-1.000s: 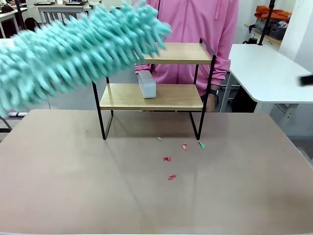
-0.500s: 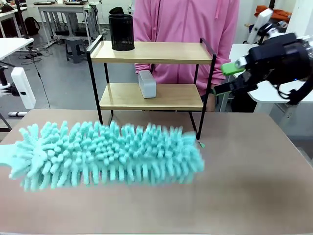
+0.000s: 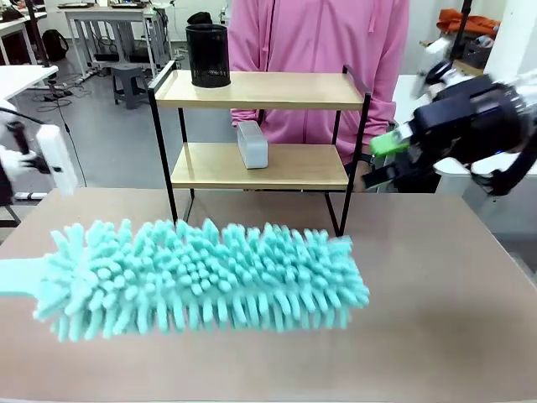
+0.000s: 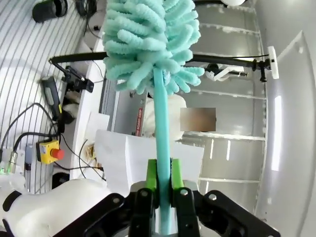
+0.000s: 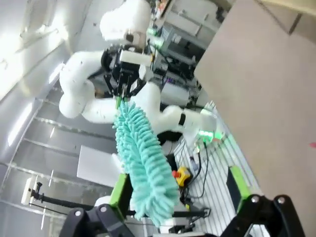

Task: Clean the shelf.
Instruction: Hand the Duster back to the human.

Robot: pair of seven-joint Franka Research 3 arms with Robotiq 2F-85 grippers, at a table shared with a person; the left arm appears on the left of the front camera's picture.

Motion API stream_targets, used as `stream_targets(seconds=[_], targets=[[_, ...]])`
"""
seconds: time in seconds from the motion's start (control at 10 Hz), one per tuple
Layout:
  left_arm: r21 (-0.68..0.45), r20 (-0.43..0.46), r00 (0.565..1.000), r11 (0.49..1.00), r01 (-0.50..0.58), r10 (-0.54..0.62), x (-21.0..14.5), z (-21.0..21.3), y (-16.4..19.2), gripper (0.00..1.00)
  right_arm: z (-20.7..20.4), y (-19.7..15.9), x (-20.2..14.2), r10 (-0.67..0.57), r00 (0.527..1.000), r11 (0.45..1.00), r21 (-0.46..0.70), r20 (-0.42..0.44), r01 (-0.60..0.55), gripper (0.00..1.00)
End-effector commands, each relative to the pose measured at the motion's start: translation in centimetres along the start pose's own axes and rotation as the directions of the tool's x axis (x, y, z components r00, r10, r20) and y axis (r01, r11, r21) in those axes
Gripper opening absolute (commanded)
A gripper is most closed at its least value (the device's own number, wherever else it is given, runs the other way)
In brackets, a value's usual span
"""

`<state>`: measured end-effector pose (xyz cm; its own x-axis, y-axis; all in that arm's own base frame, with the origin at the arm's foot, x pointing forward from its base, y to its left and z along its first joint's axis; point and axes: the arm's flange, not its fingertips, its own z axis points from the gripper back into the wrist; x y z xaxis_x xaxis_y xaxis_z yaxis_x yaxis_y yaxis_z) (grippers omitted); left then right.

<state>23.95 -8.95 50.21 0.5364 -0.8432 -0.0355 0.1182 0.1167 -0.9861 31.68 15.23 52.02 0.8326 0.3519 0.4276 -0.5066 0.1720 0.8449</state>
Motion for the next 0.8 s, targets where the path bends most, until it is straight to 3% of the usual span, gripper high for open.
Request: stream_targets(seconds=[0.0,0.1,0.4,0.7], targets=[[-0.008,-0.061,0.998,1.000,-0.001,0.001,1.6,0.7,0.1,0.13,-3.2,0.2,2.0,-0.014,0.990,0.999,0.039,-0.140,0.019,1.00],[-0.002,-0.055,0.998,1.000,-0.009,0.009,1.8,0.7,0.3,0.13,-4.7,0.0,2.1,-0.004,0.980,0.997,0.078,-0.200,0.020,1.00],[-0.015,0.005,0.999,0.999,0.046,-0.046,1.7,1.3,0.4,0.13,-9.1,0.2,1.2,0.031,0.892,0.983,0.175,-0.450,0.054,1.00],[-0.018,0.021,0.997,0.997,0.080,-0.080,2.1,1.6,0.4,0.13,-10.0,-0.1,1.0,0.035,0.872,0.977,0.199,-0.488,0.072,1.00]])
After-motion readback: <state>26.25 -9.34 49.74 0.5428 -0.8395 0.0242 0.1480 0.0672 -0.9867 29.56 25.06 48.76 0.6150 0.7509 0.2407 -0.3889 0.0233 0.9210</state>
